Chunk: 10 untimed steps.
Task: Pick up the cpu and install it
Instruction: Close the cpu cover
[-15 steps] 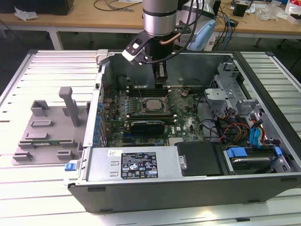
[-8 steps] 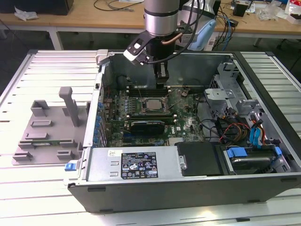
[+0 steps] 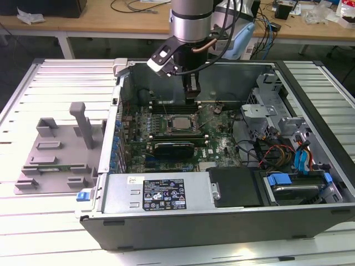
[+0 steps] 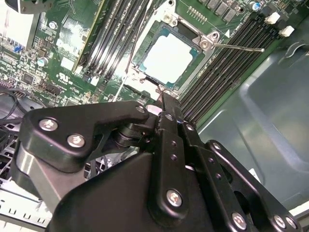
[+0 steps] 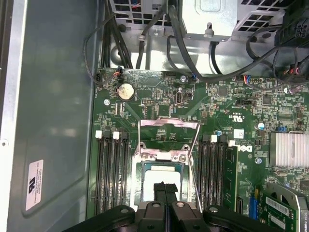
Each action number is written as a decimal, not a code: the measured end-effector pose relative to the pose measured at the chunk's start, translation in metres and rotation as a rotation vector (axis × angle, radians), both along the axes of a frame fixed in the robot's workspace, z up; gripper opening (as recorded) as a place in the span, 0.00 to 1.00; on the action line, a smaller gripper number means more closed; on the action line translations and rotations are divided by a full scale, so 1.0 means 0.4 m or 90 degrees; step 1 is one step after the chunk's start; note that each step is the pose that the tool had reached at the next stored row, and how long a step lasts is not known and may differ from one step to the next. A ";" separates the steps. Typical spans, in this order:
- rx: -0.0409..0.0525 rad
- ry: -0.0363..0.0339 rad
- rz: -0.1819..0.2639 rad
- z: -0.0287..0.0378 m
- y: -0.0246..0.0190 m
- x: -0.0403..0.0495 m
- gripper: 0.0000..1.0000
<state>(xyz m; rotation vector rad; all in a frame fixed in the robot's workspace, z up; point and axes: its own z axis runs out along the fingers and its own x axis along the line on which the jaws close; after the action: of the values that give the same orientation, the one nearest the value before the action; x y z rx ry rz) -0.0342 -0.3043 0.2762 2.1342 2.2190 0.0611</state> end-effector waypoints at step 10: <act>0.0000 0.0000 0.000 0.000 0.000 0.052 0.11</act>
<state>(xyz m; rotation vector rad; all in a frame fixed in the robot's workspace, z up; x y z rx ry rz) -0.0134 -0.3043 0.2761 2.1342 2.2190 0.0611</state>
